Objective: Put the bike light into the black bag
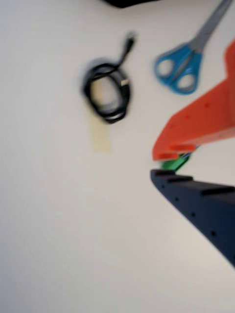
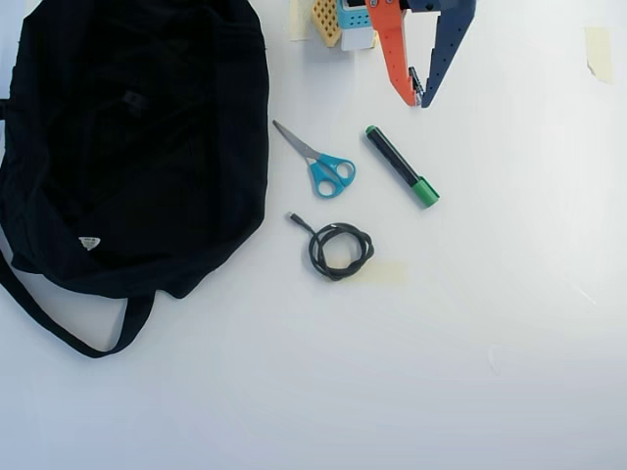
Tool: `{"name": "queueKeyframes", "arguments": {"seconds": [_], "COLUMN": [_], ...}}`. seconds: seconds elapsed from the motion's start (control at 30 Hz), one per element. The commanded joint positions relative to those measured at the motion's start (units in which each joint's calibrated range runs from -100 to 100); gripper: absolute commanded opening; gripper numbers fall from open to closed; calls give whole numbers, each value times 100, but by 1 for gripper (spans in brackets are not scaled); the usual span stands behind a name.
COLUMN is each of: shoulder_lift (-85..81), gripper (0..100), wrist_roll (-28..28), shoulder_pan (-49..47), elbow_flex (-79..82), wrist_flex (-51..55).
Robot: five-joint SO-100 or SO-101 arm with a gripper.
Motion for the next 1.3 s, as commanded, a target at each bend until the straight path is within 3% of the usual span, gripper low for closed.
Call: {"name": "queueKeyframes", "arguments": {"seconds": [0.0, 0.3, 0.43, 0.77, 0.9, 1.1, 1.27], "shoulder_lift": [-817, -3215, -4692, -8443, -8626, -8626, -8618], "gripper": [2, 2, 2, 2, 2, 2, 2], "wrist_roll": [21, 79, 640, 755, 761, 755, 755], "shoulder_pan": [-109, -266, -251, -326, -326, -304, -251], "elbow_flex": [1371, 6088, 8308, 12063, 12279, 12279, 12279], "wrist_flex": [-724, -2912, -3774, -3963, -3911, -2628, -2619]}}
